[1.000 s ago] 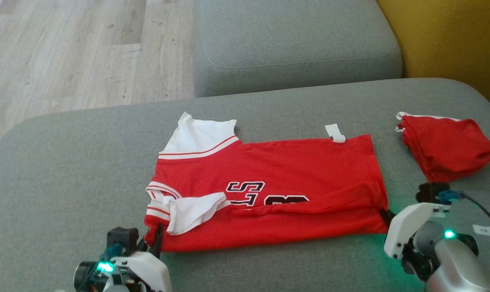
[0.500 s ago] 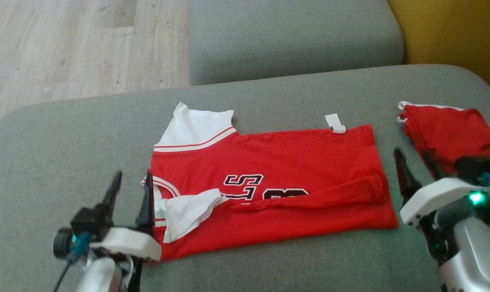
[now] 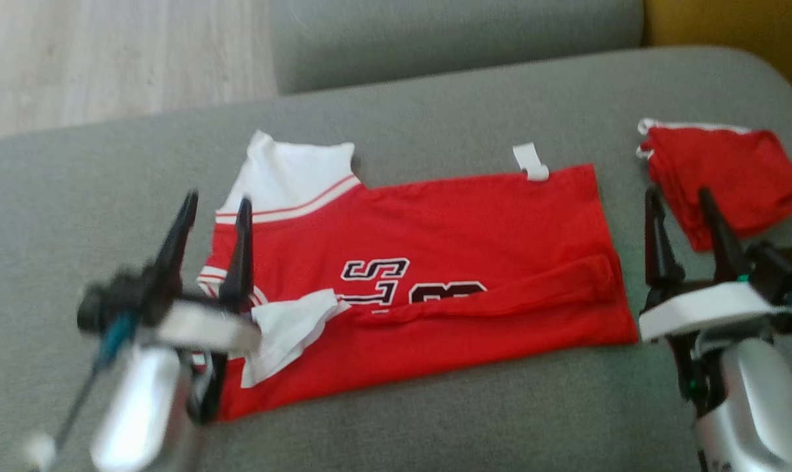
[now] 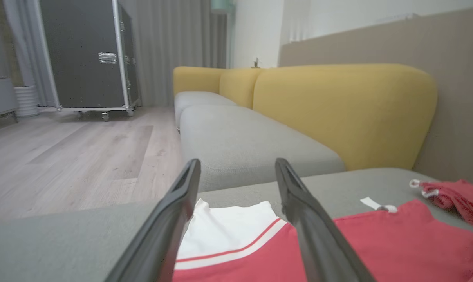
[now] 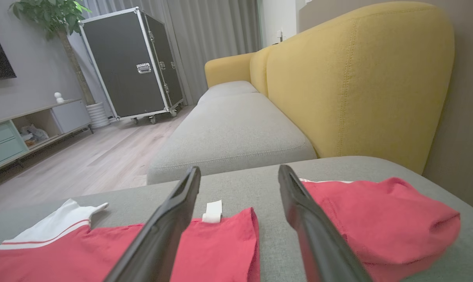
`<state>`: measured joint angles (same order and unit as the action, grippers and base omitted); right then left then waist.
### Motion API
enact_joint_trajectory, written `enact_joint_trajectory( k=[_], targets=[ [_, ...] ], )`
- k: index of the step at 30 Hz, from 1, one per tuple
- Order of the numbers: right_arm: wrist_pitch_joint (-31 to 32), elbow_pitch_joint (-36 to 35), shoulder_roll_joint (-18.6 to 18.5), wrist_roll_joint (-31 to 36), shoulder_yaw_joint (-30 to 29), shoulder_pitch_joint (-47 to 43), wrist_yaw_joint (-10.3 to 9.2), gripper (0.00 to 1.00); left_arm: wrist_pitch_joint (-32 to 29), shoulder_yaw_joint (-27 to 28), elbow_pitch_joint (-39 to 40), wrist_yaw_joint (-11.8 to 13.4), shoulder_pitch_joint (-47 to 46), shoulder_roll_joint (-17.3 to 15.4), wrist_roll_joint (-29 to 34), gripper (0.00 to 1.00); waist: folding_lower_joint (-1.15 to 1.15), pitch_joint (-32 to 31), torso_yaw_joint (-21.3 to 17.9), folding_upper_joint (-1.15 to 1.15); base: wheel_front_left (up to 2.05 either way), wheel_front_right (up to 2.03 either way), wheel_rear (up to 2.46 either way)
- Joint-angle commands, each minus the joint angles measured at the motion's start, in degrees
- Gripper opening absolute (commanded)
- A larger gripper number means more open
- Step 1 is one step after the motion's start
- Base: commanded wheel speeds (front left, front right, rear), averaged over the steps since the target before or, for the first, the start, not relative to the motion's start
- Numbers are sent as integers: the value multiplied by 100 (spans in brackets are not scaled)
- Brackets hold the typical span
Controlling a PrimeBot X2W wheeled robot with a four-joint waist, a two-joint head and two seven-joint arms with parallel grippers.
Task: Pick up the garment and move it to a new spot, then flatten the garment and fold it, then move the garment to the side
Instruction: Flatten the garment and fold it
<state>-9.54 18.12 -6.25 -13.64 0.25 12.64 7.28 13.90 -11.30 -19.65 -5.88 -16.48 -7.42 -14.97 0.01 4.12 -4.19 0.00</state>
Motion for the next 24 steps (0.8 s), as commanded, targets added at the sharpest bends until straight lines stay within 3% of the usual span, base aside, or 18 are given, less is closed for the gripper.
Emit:
enact_joint_trajectory(
  k=[1,6,12,17,24],
  targets=[
    [2,-245,-19,49,83,359,21,100,-131,124,42,-40,-716,-247,58,100,-1,275,-100,0,0,0,0],
    [79,-358,5,139,119,852,21,100,-1012,-361,-956,-150,-2191,-790,-24,100,-1,847,-289,0,0,0,0],
    [66,-359,96,175,366,1448,21,100,-2360,-1443,-2019,-158,-3551,-1497,-644,100,-1,1459,-615,0,0,0,0],
    [-56,-281,191,158,483,1724,21,100,-2864,-2181,-2480,-159,-4164,-1954,-1310,100,-1,1784,-832,0,0,0,0],
    [-178,-191,263,151,552,1874,21,100,-3016,-2679,-3024,-160,-4606,-2299,-1852,100,-1,2058,-1039,0,0,0,0]
  ],
)
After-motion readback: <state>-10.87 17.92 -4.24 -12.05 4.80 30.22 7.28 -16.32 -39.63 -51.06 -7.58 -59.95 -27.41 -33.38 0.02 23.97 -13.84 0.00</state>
